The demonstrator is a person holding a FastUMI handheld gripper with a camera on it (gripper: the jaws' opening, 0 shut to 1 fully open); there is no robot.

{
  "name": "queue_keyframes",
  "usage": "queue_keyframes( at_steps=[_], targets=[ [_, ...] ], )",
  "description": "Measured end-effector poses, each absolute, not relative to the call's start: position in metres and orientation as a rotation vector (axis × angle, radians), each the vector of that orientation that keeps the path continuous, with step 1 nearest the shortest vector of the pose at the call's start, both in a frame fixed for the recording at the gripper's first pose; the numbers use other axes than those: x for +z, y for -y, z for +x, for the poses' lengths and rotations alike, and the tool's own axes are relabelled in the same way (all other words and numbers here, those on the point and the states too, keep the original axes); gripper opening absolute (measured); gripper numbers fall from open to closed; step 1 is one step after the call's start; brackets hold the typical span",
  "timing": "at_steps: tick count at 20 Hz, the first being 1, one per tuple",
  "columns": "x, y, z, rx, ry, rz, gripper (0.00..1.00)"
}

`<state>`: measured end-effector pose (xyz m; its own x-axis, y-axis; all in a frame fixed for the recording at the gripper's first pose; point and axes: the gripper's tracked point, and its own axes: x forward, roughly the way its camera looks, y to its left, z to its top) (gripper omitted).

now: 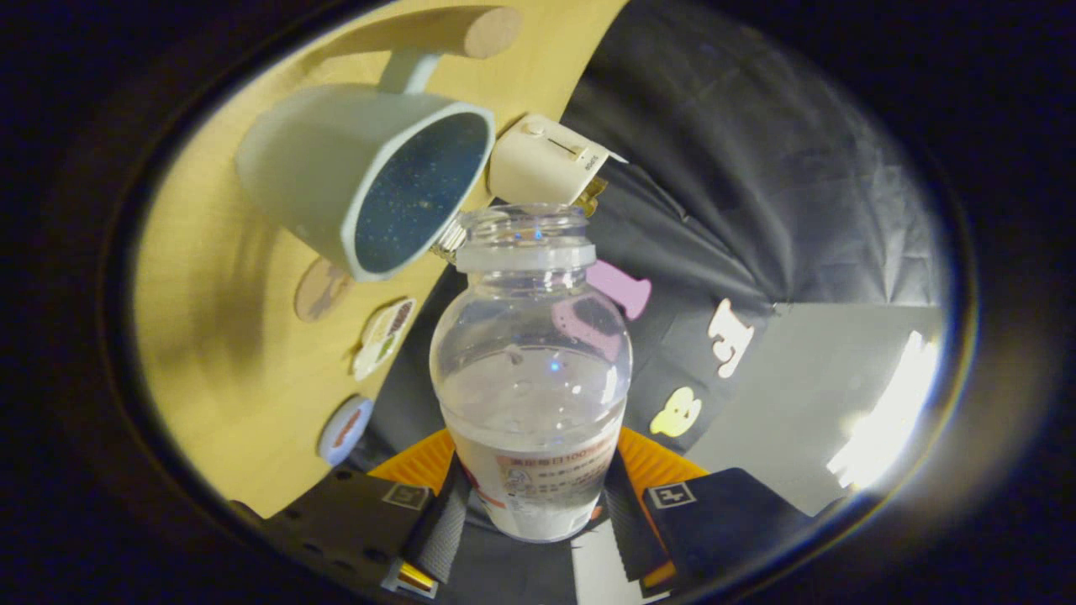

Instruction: Take the bottle from table, then pour the juice into the cup, finally place the bottle on the coaster

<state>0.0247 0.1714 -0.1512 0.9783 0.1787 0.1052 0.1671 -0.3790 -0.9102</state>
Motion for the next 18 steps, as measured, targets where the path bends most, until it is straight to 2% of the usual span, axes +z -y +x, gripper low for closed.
queue_keyframes(
  at_steps=[9,18],
  targets=[
    [-0.178,-0.135,0.041,0.105,-0.154,-1.240,0.79],
    [-0.177,-0.146,0.060,0.141,-0.215,-0.547,0.79]
  ],
)
